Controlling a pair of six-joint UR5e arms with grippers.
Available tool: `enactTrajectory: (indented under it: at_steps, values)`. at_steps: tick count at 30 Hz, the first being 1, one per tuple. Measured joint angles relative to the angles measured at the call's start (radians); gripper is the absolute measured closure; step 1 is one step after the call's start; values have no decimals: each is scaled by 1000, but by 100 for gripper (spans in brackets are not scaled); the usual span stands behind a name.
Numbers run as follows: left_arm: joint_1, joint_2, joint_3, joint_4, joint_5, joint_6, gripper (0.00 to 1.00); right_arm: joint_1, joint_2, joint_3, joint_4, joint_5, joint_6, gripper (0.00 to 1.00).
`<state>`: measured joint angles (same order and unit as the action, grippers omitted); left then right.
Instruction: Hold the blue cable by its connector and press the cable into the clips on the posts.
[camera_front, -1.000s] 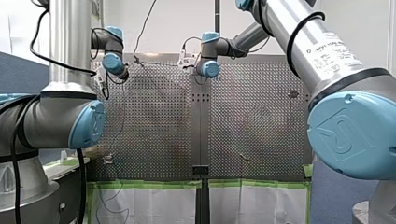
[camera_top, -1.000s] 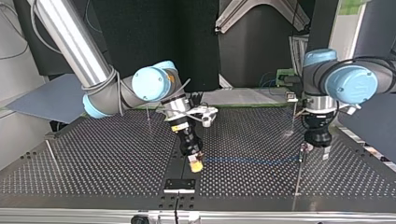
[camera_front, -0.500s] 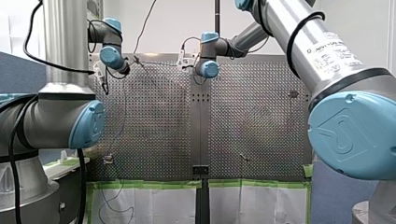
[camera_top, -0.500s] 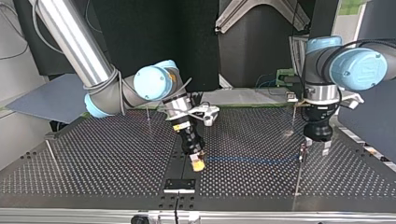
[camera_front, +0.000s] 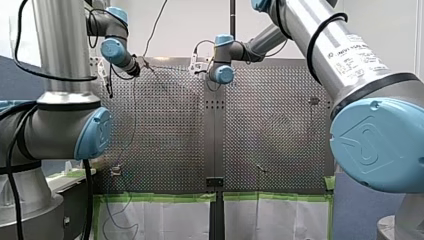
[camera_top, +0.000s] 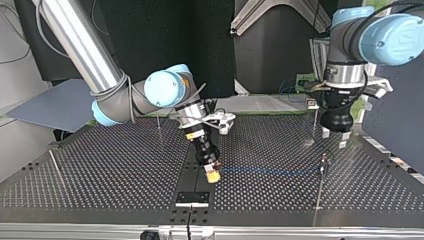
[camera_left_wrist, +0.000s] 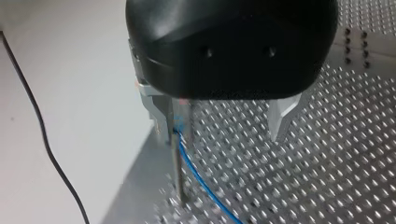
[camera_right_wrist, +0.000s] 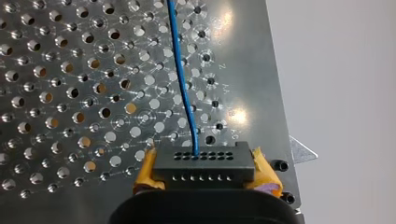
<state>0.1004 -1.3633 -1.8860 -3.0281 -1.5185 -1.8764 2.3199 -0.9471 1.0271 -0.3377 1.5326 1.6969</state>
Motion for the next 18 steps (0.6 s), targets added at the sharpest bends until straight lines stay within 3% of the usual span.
enactTrajectory:
  at_steps: [8, 14, 18]
  values:
    - [-15, 47, 20, -16, 9, 60, 0, 0, 4, 0, 0, 0, 0, 100]
    - [-31, 40, 28, -21, 43, 114, 0, 0, 6, 0, 0, 0, 0, 100]
    - [-43, 23, 31, -25, 31, 144, 0, 0, 7, 0, 0, 0, 0, 100]
